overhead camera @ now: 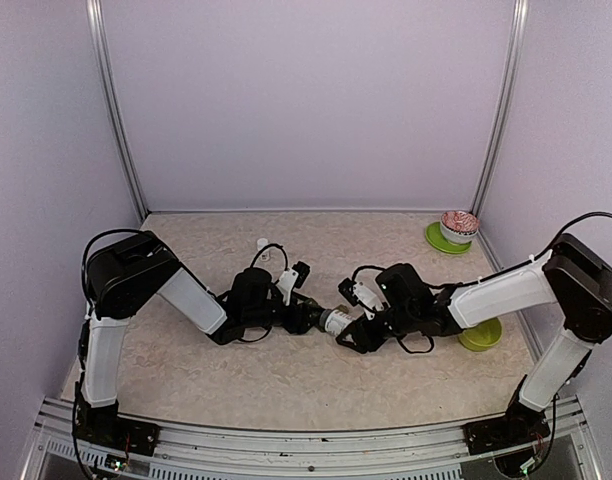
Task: Sort the pills into containers
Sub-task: Pour the pill into the compartment of the pill container.
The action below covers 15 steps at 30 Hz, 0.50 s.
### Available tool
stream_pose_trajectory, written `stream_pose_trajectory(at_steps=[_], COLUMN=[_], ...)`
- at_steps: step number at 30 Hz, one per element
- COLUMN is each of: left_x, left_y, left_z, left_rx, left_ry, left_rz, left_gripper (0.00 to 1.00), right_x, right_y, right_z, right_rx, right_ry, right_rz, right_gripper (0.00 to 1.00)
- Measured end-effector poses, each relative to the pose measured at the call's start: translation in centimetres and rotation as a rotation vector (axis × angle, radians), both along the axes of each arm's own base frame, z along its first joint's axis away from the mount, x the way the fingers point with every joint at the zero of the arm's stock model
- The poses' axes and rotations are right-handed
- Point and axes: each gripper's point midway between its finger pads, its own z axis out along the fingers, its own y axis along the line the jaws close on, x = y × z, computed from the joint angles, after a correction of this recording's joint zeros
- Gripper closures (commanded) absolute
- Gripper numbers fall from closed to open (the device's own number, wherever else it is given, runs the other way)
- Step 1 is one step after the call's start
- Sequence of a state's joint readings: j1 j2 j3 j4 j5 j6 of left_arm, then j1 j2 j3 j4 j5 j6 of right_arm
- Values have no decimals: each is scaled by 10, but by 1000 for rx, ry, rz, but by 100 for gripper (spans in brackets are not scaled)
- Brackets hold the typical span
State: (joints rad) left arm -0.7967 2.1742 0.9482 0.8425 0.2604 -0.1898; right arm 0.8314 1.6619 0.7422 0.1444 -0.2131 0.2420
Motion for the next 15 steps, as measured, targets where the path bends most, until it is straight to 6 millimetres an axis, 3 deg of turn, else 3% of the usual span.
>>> stream_pose_trajectory(at_steps=[15], left_x=[0], left_y=[0], left_z=[0], left_rx=[1], left_ry=[-1], left_rz=[3], left_gripper=[34], right_x=[0], right_y=[0], right_z=[2], right_rx=[-32], right_ry=[30], right_rz=[-7], right_gripper=[100])
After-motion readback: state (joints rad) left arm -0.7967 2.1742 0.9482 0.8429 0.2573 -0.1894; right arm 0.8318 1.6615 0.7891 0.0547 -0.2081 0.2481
